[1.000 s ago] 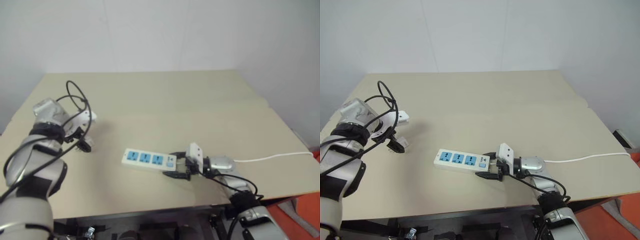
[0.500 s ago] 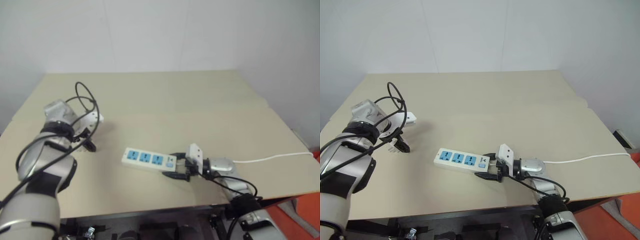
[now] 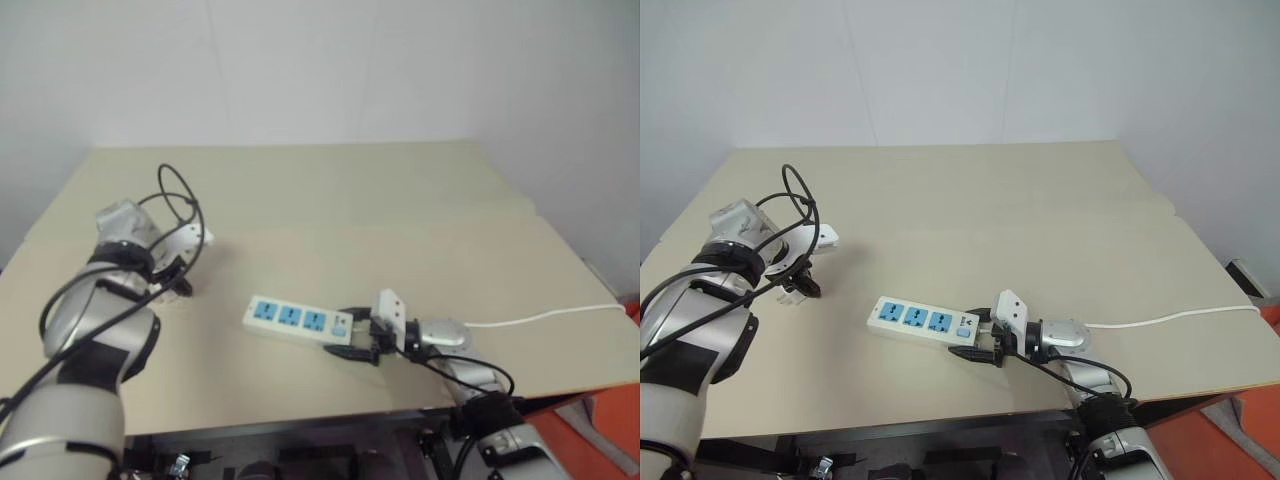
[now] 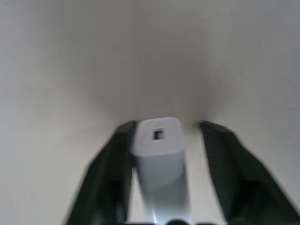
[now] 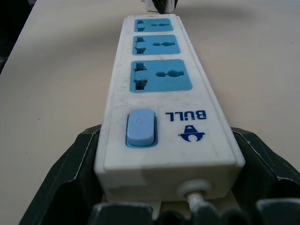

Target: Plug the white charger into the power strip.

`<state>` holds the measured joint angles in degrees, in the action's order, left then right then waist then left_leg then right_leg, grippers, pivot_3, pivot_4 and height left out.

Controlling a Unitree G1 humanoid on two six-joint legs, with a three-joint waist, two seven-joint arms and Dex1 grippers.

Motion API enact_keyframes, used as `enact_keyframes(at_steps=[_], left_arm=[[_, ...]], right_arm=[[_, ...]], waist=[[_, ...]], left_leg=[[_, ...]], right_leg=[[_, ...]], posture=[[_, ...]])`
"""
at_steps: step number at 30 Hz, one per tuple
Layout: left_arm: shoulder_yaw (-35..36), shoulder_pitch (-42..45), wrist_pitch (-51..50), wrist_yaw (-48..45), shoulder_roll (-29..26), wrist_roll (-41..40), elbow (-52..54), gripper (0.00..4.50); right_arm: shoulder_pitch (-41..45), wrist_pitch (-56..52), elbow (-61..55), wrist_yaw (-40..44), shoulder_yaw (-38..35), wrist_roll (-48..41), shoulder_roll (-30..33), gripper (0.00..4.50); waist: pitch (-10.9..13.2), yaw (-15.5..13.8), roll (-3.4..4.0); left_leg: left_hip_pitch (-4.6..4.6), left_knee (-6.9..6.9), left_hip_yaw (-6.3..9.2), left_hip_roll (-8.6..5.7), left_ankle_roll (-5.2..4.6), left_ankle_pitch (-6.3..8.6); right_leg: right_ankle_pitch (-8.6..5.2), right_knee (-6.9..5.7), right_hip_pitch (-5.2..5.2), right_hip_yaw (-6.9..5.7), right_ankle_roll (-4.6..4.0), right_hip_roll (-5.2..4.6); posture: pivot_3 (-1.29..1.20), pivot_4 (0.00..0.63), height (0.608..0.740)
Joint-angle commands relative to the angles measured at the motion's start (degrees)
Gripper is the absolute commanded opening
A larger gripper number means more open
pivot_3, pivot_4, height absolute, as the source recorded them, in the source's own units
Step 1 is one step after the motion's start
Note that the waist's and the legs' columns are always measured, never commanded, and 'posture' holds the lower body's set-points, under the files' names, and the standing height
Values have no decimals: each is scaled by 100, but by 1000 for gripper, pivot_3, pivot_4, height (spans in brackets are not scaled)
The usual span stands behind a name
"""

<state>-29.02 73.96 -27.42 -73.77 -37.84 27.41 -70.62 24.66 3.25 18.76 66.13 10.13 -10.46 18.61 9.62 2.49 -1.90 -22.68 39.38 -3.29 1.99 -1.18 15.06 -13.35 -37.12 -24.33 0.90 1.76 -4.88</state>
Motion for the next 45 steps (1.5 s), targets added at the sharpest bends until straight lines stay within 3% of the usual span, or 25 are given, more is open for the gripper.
enact_keyframes(at_steps=[1, 9, 14, 19, 26, 35, 40, 45], left_arm=[[-8, 96, 43, -5, -87, 112, -31, 1021], [279, 211, 482, -323, -338, -177, 368, 1022], [1234, 94, 1069, -857, -612, -1155, 1091, 1022], [2229, -704, 1517, -1439, -759, -2400, 2317, 1022], [3642, -2396, 928, -900, -59, -4397, 4725, 1022], [3664, -3906, 200, -47, 886, -5738, 7191, 1022], [3428, -4342, 216, 376, 1386, -5990, 7664, 1022], [3033, -4732, 254, 161, 1373, -6009, 7692, 1022]], right_arm=[[-69, -69, -84, 43, 76, -100, -39, 3421], [-78, -51, -71, 64, 81, -90, -21, 3421], [-31, -12, -17, 167, 127, -89, 19, 3421], [319, 53, 316, 705, 218, -105, 192, 3421], [698, 221, 869, 1195, 312, -64, 168, 3421], [906, 529, 1452, 1196, 348, 98, 4, 3421], [874, 600, 1514, 1171, 381, 169, -38, 3421], [883, 580, 1495, 1150, 373, 178, -57, 3421]], waist=[[0, 1, 0], [1, 6, -2], [2, -1, -5], [2, 18, -4], [2, -11, -4], [0, 21, -3], [-7, 21, -3], [-8, 30, -3]], left_leg=[[0, 0, 0, 0, 0, 0], [-6, 0, 1, 0, 0, 0], [-17, 11, 10, 3, 0, 0], [-18, 34, 14, 6, -8, 5], [-28, 47, 48, 11, -9, 6], [-5, 45, 50, 11, -8, 6], [21, 40, 45, 9, -7, 6], [33, 33, 37, 9, -7, 6]], right_leg=[[0, 0, 0, 0, 0, 0], [0, 0, -1, -2, 0, 0], [0, 0, -3, -11, -1, 0], [0, -3, -1, -4, 0, 0], [4, -8, -2, -8, 1, -2], [5, -8, 10, 0, -1, 1], [6, -1, 27, 10, -2, 1], [5, 1, 29, 20, -2, 3]], posture=[[0, 150, 740], [0, 150, 740], [0, 150, 740], [0, 150, 740], [0, 150, 740], [0, 150, 740], [0, 150, 740], [0, 150, 740]])
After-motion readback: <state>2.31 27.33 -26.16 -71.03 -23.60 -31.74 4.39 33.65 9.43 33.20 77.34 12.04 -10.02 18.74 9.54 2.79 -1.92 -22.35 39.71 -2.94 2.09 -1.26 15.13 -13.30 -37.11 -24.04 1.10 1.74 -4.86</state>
